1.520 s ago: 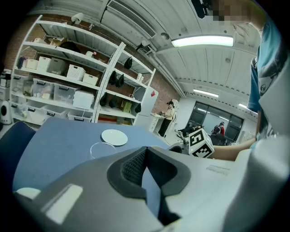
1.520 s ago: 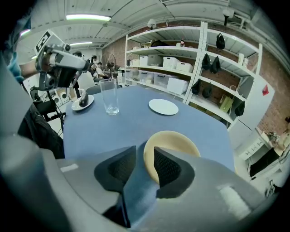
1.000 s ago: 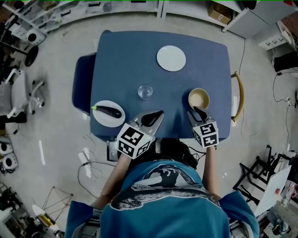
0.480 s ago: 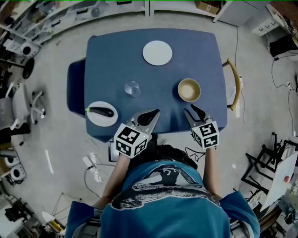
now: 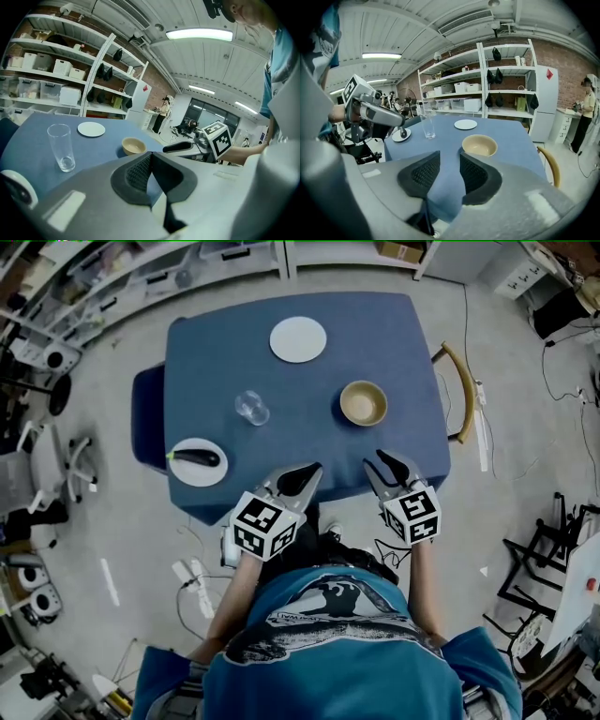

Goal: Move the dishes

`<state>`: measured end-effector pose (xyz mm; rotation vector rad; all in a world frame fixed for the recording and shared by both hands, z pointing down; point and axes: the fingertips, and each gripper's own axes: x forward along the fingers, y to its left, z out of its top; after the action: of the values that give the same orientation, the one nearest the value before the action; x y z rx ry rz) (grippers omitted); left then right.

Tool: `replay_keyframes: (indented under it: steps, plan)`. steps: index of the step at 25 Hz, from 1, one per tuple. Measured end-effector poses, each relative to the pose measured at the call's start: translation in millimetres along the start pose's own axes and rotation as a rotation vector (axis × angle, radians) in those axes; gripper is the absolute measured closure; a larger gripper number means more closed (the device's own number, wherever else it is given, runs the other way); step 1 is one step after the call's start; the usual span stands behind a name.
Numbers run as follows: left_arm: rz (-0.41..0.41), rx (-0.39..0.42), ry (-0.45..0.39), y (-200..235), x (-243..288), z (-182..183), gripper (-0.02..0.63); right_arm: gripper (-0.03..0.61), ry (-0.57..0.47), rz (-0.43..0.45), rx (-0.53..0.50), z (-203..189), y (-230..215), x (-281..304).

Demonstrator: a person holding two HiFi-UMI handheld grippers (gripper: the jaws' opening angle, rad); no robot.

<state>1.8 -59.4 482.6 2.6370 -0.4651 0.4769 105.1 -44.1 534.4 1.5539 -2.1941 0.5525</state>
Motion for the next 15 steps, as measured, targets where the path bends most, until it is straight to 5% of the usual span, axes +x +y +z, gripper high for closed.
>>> replay_keyframes:
  steps: [15]
  plan:
    - [0.006,0.044,-0.015,-85.4,-42.0,-40.1,0.601,0.478,-0.166,0.077,0.059,-15.7,66.6,-69.6]
